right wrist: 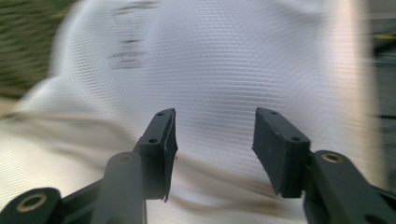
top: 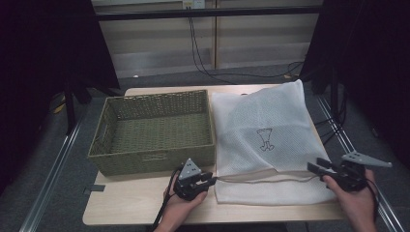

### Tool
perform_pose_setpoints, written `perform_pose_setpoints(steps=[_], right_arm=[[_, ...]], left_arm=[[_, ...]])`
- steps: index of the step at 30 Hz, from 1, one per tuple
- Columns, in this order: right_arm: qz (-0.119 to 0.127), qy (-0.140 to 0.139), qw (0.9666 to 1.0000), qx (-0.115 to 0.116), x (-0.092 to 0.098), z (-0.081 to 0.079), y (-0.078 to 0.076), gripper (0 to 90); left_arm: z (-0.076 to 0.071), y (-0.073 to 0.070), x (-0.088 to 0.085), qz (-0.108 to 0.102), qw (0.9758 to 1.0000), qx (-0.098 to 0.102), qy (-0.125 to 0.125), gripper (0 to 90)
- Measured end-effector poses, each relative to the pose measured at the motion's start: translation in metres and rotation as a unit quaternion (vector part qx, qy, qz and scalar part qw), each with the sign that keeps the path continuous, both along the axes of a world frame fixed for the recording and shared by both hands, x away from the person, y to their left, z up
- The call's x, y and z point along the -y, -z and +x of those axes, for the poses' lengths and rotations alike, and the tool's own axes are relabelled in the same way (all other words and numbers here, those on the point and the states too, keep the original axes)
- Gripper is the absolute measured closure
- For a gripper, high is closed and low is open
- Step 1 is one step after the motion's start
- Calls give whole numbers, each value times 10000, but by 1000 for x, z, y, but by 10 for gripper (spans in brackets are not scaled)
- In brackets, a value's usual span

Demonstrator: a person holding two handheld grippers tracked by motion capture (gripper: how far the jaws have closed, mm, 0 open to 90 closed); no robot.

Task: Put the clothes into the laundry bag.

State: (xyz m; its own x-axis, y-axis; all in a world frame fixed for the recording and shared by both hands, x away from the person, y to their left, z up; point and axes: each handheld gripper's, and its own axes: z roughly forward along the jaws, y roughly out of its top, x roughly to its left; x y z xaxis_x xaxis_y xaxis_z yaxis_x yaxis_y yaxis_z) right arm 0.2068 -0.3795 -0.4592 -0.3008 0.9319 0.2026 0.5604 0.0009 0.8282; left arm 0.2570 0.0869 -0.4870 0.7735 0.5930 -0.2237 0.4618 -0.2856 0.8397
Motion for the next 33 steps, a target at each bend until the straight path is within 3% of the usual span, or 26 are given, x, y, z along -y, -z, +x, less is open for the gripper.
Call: perform_pose_setpoints(steps=[4,7,8,9,11,12,14,15,16,18,21,22,23,25,27,31,32,33], right_arm=[[-45,688,9975,-161,27,2,12,372],[83,964,9933,-639,33,9,25,330],[132,953,9923,-783,32,11,29,352],[131,924,9916,-895,31,13,32,398],[116,885,9910,-1002,28,15,38,553],[162,847,9915,-971,26,15,40,640],[212,691,9926,-971,22,17,41,736],[216,635,9933,-946,19,17,42,763],[221,534,9940,-930,16,18,41,783],[169,367,9953,-878,13,20,40,797],[86,524,9946,-890,18,23,40,812],[71,676,9936,-898,23,23,41,815],[97,781,9928,-899,30,24,42,818],[365,730,9926,-903,37,25,45,823],[62,698,9930,-953,33,29,48,828],[50,738,9937,-841,31,31,50,799],[10,725,9941,-806,31,30,50,769],[-50,727,9946,-744,31,29,50,690]], left_arm=[[3,1,15,320,9994,34,-81,597],[4,8,31,747,9970,-143,-169,569],[3,9,36,816,9964,-181,-133,550],[1,10,42,1007,9947,-98,-162,530],[-1,10,47,1225,9924,-2,-67,501],[-1,12,49,1239,9923,1,-79,490],[-2,14,52,1381,9903,46,-123,566],[-3,16,53,1354,9906,73,-156,615],[-2,15,52,1429,9897,90,-77,667],[-1,14,53,1404,9901,28,-55,769],[0,13,49,1485,9889,48,-85,811],[1,12,45,1616,9867,115,-119,815],[2,13,44,1558,9877,106,-108,819],[4,13,42,1486,9889,53,-72,822],[3,14,40,1528,9881,123,-77,822],[6,18,32,1166,9932,35,15,810],[7,19,30,998,9950,-72,41,802],[7,19,29,965,9953,-81,57,788]])
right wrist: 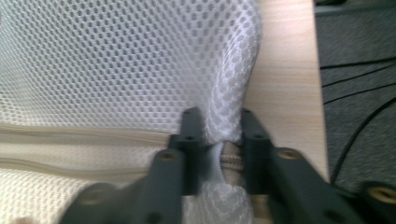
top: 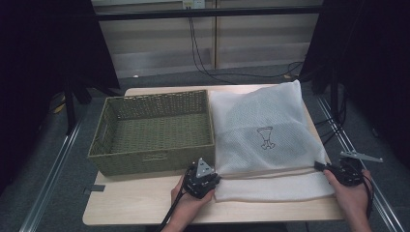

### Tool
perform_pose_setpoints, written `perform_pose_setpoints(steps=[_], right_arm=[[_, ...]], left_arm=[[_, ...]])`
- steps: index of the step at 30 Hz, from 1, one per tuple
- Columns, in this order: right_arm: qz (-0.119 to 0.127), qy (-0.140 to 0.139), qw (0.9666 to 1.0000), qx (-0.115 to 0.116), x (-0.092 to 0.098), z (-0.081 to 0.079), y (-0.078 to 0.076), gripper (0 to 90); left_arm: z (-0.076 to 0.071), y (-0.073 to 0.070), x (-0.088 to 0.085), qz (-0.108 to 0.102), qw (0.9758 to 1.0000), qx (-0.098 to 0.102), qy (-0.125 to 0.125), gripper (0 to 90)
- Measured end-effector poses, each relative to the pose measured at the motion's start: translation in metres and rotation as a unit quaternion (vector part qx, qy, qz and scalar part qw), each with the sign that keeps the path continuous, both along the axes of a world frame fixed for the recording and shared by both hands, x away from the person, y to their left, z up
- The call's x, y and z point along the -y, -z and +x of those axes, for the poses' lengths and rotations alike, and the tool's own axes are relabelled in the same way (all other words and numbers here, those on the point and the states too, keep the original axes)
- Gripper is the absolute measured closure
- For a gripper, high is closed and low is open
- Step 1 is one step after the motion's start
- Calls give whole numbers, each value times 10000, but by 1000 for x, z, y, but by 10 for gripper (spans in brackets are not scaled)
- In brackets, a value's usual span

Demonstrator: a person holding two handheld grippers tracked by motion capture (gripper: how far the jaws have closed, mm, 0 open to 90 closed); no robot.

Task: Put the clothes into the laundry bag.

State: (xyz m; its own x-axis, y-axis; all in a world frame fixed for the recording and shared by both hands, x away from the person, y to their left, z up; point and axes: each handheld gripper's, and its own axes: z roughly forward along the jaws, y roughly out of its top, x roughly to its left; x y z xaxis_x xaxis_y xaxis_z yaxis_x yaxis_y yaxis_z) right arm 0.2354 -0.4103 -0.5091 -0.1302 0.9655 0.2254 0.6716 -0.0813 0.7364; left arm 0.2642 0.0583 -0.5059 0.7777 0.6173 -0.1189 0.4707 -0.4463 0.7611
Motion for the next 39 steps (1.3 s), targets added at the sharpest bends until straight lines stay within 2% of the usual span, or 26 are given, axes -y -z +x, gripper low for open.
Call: perform_pose_setpoints(steps=[2,4,8,10,11,12,14,16,17,19,21,22,24,26,30,33,36,39], right_arm=[[-27,17,9999,115,1,-4,-1,572],[-13,15,9996,284,2,-10,-5,497],[-130,-35,9981,596,0,-20,-16,370],[-183,-87,9973,705,-3,-24,-21,315],[-201,-114,9967,777,-4,-26,-23,290],[-176,-159,9963,831,-6,-27,-25,269],[-66,-241,9959,868,-10,-28,-26,214],[1,-310,9959,855,-17,-28,-26,148],[28,-373,9956,857,-21,-28,-26,130],[48,-440,9950,898,-29,-28,-27,65],[48,-460,9946,929,-35,-28,-29,15],[81,-505,9941,961,-37,-28,-30,5],[144,-672,9931,948,-41,-28,-29,0],[107,-764,9927,924,-45,-29,-27,0],[109,-1010,9917,793,-54,-27,-17,0],[107,-1081,9911,768,-58,-25,-13,0],[117,-1095,9912,731,-61,-24,-11,0],[162,-1092,9911,745,-61,-24,-11,0]], left_arm=[[0,0,-3,-62,10000,21,-17,746],[-2,-1,-3,-150,9998,84,-71,688],[-4,-3,-12,-442,9989,70,116,528],[-4,-3,-17,-421,9990,-7,147,421],[-6,-4,-21,-383,9992,51,83,369],[-7,-5,-25,-437,9990,85,63,362],[-9,-7,-34,-572,9983,99,19,284],[-11,-7,-41,-600,9982,27,-1,209],[-11,-8,-45,-548,9985,-21,-68,150],[-10,-9,-52,-595,9980,-127,-166,57],[-11,-9,-61,-583,9980,-99,-230,0],[-11,-10,-64,-585,9980,-103,-202,0],[-11,-9,-74,-555,9979,-127,-309,0],[-10,-10,-85,-708,9969,-163,-309,0],[-10,-11,-105,-803,9961,-45,-359,0],[-11,-11,-120,-820,9958,4,-411,0],[-12,-11,-134,-958,9945,7,-413,0],[-15,-12,-150,-923,9947,132,-428,0]])
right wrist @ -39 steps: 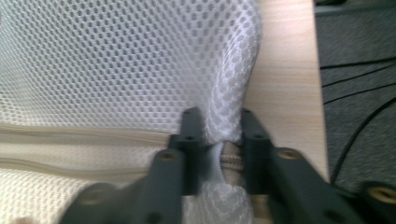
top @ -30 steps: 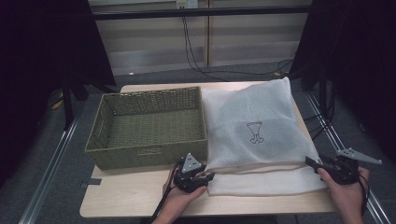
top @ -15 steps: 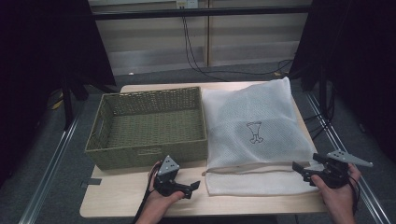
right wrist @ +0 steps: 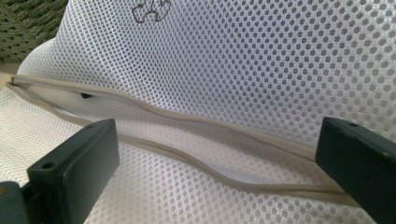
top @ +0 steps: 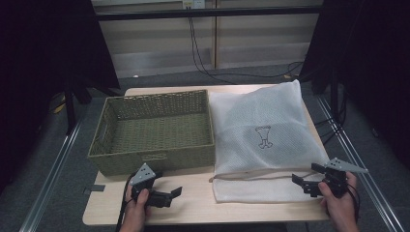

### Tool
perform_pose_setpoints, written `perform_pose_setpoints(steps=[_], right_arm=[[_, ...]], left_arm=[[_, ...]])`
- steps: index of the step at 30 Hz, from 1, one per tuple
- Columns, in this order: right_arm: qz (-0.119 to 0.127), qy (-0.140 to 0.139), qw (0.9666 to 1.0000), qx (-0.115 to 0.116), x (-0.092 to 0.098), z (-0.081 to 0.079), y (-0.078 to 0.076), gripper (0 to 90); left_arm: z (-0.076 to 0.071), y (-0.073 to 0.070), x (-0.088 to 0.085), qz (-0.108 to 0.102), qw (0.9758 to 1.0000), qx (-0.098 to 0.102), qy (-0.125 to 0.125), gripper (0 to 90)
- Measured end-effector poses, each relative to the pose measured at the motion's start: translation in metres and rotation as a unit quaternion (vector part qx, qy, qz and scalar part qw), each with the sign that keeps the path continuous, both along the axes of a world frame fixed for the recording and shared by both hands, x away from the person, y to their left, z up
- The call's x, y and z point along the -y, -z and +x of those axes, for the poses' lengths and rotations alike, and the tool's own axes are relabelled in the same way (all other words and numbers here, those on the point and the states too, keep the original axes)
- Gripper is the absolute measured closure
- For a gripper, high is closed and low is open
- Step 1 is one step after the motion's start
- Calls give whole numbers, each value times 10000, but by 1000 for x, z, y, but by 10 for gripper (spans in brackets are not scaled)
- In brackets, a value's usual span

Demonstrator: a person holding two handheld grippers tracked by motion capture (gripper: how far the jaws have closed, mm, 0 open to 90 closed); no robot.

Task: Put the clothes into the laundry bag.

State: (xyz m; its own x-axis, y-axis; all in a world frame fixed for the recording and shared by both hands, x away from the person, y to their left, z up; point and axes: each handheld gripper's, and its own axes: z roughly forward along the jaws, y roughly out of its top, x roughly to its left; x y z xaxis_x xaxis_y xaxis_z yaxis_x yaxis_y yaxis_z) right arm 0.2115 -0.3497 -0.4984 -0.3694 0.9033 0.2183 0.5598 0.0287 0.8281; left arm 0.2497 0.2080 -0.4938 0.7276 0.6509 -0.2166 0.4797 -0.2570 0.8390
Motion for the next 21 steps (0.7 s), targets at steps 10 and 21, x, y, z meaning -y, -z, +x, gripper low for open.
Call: perform_pose_setpoints(steps=[10,21], right_arm=[[-46,-70,10000,5,-4,2,-1,3],[-55,-73,10000,-19,-4,3,-1,6]], left_arm=[[0,-3,-66,-238,9985,104,-484,0],[2,1,-77,-161,9977,67,-650,0]])
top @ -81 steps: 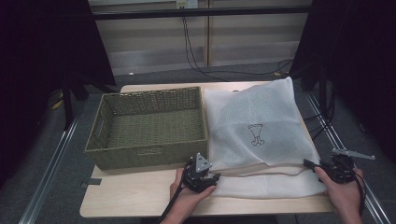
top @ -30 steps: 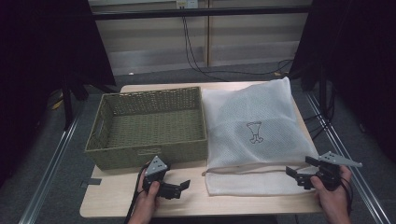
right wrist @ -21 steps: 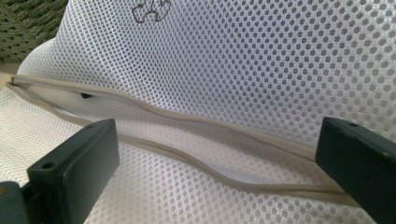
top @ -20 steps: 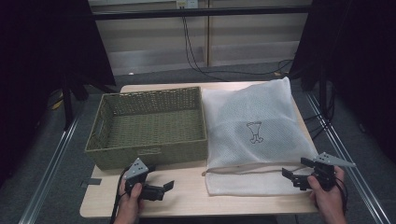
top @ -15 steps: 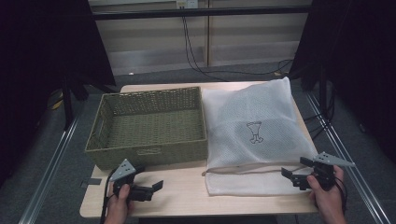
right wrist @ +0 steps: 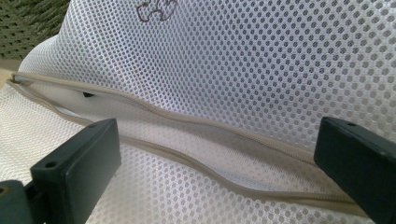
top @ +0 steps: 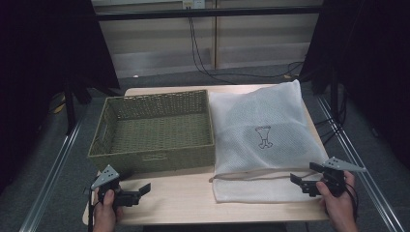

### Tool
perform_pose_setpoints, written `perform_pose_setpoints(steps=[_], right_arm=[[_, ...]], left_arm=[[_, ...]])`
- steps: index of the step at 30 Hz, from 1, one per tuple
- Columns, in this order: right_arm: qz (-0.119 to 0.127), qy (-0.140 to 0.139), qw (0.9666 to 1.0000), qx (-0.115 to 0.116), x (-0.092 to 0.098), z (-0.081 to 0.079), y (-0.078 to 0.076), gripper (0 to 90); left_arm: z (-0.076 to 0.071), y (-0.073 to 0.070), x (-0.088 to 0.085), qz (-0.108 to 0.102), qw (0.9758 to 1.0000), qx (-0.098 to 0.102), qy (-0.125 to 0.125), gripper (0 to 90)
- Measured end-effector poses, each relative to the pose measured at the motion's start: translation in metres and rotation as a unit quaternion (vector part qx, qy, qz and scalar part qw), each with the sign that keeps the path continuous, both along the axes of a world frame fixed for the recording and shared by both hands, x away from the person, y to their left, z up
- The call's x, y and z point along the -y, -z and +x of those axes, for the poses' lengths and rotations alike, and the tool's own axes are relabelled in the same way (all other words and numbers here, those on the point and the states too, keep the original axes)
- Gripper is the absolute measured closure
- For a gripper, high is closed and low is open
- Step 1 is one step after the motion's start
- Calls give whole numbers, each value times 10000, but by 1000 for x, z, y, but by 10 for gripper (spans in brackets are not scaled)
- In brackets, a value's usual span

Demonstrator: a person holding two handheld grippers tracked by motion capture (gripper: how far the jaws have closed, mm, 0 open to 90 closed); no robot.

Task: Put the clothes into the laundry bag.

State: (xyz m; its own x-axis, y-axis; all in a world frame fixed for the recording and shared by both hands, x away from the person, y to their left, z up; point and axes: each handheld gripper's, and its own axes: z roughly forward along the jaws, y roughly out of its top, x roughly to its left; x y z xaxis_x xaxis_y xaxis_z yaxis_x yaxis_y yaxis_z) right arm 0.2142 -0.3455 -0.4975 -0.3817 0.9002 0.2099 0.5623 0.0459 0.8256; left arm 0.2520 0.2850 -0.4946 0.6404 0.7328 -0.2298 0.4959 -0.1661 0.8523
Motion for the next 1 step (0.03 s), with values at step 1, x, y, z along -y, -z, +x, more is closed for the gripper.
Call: perform_pose_setpoints(steps=[1], right_arm=[[-13,-9,10000,7,0,0,0,6]], left_arm=[[0,0,1,31,10000,-13,-6,0]])
